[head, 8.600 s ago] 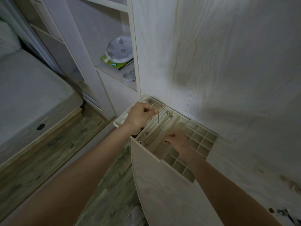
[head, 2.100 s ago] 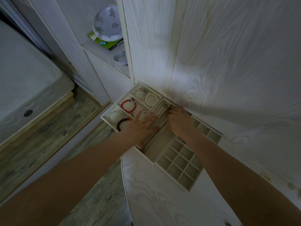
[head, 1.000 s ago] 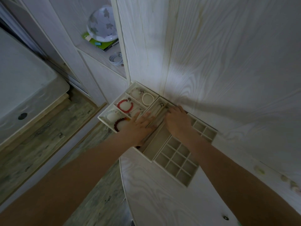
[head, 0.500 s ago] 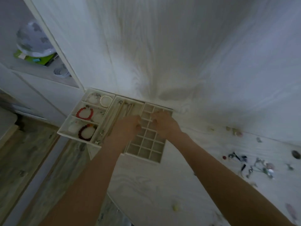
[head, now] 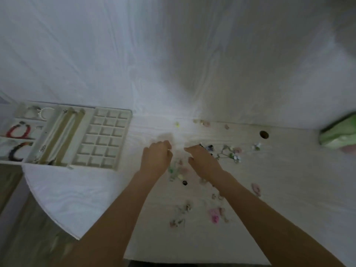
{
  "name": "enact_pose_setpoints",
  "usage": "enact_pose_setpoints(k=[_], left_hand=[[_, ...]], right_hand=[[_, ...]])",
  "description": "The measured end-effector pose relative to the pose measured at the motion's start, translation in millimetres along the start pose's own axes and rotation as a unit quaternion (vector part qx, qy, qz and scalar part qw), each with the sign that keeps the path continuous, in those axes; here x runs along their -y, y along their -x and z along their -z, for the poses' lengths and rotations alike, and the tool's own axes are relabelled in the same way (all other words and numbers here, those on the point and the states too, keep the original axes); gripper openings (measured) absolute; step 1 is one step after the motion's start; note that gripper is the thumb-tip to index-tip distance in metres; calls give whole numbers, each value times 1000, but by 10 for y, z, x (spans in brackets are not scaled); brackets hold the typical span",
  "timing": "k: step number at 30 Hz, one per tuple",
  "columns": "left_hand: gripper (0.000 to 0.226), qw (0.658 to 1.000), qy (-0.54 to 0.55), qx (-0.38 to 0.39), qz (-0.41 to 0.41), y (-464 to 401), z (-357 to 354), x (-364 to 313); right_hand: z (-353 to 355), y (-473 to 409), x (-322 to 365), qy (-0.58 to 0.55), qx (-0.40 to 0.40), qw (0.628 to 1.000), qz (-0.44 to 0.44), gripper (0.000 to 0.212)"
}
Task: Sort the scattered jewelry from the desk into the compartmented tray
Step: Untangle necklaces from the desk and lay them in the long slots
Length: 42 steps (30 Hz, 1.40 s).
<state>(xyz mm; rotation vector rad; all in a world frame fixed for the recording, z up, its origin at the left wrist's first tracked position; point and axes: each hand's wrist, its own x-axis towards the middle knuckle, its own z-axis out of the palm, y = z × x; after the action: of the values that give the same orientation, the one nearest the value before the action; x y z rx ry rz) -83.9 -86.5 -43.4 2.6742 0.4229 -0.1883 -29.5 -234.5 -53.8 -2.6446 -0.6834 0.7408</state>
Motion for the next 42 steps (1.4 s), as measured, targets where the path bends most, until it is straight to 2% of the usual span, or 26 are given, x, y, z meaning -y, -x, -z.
enact_pose_setpoints(k=[3,7,14,20,26,29,31,33,35,38,40,42], left_hand=[[27,999,6,27,-30,81,-243,-347],[27,992,6,109,-60,85,-520,-642],[28,995,-73,69,-14,108,-849,-856],[22,996,-84,30,10,95,-949,-922],[25,998,-3,61,23,58,-869,-875],[17,992,99,67,44,98,-741,-886],[12,992,106,59,35,131,-684,-879],[14,995,80,64,16,147,-707,-850],[30,995,58,79,-7,147,-764,-837],[50,994,47,93,-20,114,-833,-875],[43,993,68,91,-26,81,-845,-912],[20,985,163,58,-28,84,-805,-919]], right_hand=[[21,195,-407,13,-39,999,-28,36],[27,328,-716,39,-89,994,-58,16],[-36,262,-857,36,-75,996,-38,15],[-103,221,-875,14,-57,997,-40,7],[-126,194,-881,60,-47,997,-25,17],[-131,220,-918,59,-28,997,-27,20],[-128,226,-954,51,-24,998,-27,21],[-108,232,-970,-12,-31,999,-37,14],[-60,247,-955,-116,-31,992,-41,9],[32,304,-905,-227,-39,973,-2,11],[107,350,-864,-307,-41,951,9,18],[198,380,-830,-398,-45,916,0,18]])
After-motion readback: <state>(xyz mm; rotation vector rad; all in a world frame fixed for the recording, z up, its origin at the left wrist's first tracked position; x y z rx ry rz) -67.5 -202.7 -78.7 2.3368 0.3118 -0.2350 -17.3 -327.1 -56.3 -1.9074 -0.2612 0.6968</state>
